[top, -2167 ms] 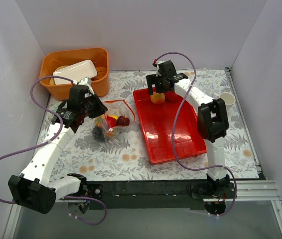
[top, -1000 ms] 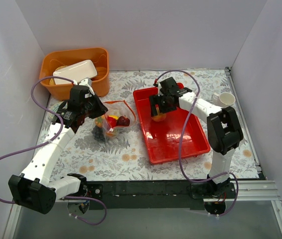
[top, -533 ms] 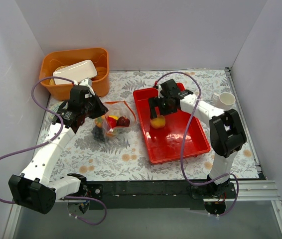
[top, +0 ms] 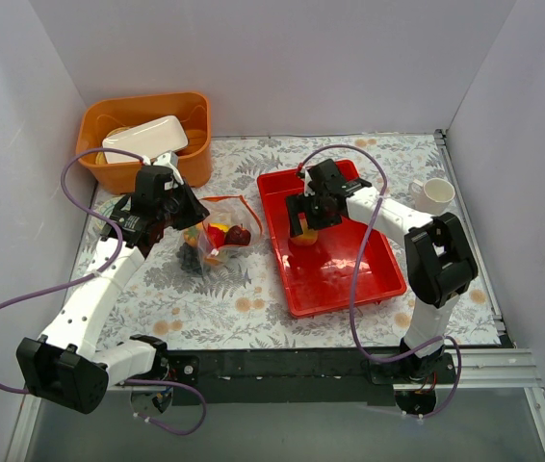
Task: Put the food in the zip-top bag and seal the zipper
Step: Pick up the fake fruit from the bin.
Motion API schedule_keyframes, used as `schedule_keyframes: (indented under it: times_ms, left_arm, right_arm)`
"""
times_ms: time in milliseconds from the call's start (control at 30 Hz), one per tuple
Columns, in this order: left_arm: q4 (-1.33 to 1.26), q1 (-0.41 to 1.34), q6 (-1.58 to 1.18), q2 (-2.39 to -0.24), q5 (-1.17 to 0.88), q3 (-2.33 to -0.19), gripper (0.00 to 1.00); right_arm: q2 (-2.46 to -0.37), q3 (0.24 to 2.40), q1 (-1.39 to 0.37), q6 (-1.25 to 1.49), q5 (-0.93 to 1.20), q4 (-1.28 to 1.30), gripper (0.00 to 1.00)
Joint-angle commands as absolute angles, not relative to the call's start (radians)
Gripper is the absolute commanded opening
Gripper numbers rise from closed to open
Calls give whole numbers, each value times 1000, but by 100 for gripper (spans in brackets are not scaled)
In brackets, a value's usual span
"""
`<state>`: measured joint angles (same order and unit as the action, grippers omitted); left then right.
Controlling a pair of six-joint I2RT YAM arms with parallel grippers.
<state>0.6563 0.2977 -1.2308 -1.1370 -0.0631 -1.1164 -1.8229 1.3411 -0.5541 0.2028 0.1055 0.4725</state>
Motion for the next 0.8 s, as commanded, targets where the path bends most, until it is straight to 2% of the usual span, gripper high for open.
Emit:
schedule_keyframes:
  times_ms: [0,133,233,367,567,767]
  left_arm:
    - [647,296,-1227,-1104,-64,-1103,0]
    - [647,296,-1227,-1104,-64,-1106,0]
    - [647,296,-1227,-1108,-66,-1111,0]
    - [647,296,-1226,-1111,-66,-1109,0]
    - [646,296,-1226,-1109,-71,-1106,0]
    - [644,295,-1226,-1112,-74,-1109,0]
  right_arm:
    - [-1784,1331,-560,206,87,462,96]
    - [-1790,1331,-561,210,92,450,94]
    - [-1787,1331,-561,216,94,451,85]
    - [-1772,1319,-561,216,86,442,83]
    - [-1766,1324,-561,216,74,453,62]
    - [-1753,1322,-561,221,78,451,55]
